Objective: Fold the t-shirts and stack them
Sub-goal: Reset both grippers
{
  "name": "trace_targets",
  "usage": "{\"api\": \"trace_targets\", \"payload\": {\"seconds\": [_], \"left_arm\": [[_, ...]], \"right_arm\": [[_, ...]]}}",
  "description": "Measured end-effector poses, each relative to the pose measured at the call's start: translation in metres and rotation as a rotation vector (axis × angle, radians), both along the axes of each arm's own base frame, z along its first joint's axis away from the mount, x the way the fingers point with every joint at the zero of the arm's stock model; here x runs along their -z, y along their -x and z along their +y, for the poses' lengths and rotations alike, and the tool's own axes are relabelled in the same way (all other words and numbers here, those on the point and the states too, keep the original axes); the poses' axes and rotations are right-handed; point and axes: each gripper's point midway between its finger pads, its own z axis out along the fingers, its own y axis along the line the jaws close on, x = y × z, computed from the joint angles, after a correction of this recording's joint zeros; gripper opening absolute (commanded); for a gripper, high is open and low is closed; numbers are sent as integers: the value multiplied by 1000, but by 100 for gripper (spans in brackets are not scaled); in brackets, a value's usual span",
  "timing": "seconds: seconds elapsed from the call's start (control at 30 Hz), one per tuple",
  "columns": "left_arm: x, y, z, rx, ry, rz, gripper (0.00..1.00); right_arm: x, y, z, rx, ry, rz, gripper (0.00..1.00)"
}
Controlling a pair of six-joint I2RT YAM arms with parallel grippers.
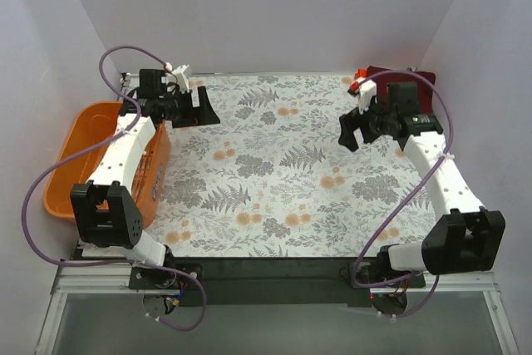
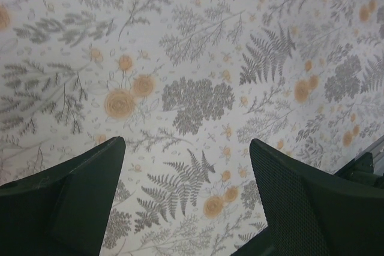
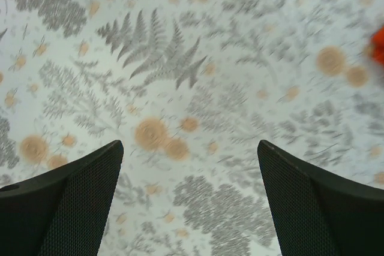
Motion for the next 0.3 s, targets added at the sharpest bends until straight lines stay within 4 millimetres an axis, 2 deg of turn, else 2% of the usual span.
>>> {"api": "trace_targets", "payload": {"seconds": [0.07, 0.17, 0.23, 0.3], "left_arm": [[19, 15, 2, 2, -25, 43, 85], [47, 42, 7, 5, -66, 109, 86], [58, 56, 11, 1, -85, 134, 86], [61, 69, 14, -1, -98, 145, 87]], "right_arm": [[30, 29, 4, -9, -12, 88, 98], [62, 62, 1, 7, -14, 182, 98], [70, 74, 0, 12, -16, 199, 98], [69, 82, -1, 18, -23, 192, 98]]}}
